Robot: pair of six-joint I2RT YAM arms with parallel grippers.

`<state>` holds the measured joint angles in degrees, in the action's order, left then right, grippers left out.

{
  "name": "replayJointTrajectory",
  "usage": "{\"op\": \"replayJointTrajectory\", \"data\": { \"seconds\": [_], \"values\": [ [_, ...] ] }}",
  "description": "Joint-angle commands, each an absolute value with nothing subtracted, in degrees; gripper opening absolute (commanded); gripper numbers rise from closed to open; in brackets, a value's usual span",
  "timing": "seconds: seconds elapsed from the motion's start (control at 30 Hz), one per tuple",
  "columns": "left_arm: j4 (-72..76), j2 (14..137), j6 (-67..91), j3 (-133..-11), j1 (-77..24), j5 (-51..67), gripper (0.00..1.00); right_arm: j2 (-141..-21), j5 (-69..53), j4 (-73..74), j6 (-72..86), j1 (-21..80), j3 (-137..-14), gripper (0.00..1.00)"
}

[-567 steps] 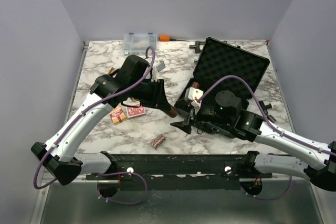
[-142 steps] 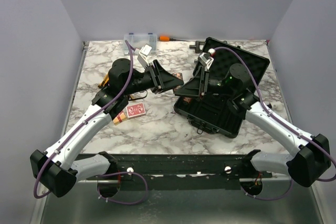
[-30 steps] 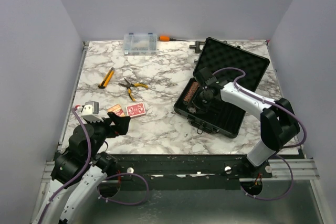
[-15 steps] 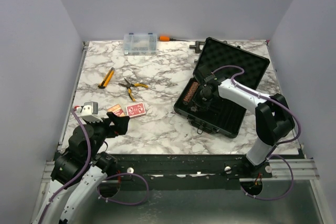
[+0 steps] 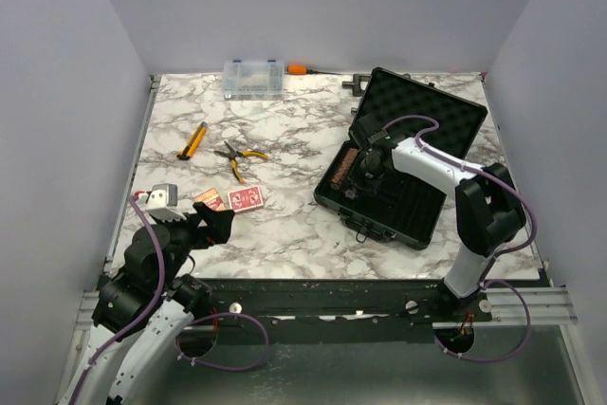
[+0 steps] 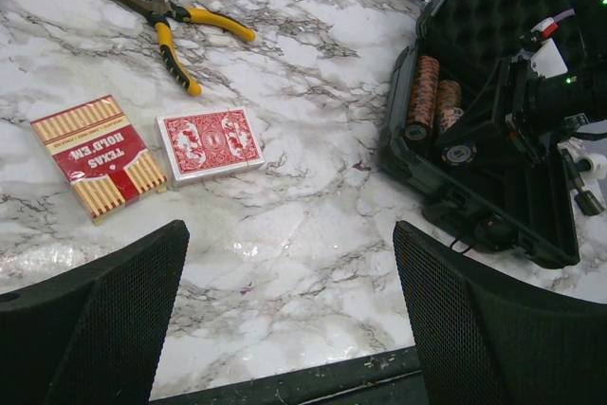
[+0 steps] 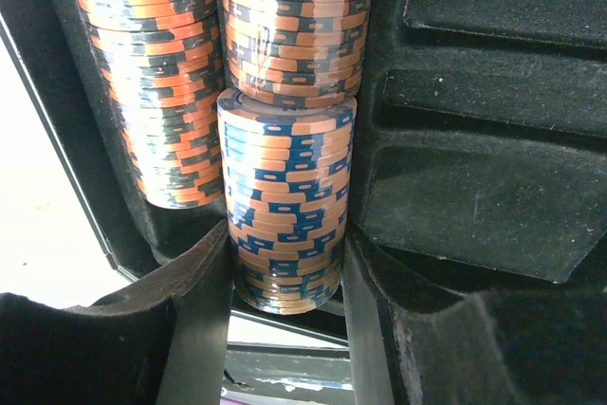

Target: Pack up texas hold em set

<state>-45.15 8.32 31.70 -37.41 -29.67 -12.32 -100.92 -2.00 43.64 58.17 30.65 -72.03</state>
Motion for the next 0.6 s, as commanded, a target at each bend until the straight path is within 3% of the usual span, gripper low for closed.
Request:
{"op": "replayJointTrajectory", "data": {
  "seconds": [0.0, 0.17, 0.47, 0.57],
  "values": [
    [-45.09, 8.98, 31.64, -36.91, -29.36, -13.10, 0.88, -101.75, 1.23, 43.42, 56.77, 29.67, -74.69, 0.01],
    [-45.00, 9.19, 31.55, -36.83, -29.27, -13.05, 0.88, -102.46, 1.41, 43.50, 56.16, 29.00, -75.12, 0.02],
    [-44.92, 9.25, 31.47, -36.89, -29.27, -12.75, 0.88, -102.98, -2.48, 41.66, 55.41, 28.74, -74.76, 0.17],
    [-44.91, 9.24, 31.46, -36.85, -29.22, -12.66, 0.88, -103.09, -5.36, 40.34, 54.91, 28.56, -74.50, 0.36]
  ]
}}
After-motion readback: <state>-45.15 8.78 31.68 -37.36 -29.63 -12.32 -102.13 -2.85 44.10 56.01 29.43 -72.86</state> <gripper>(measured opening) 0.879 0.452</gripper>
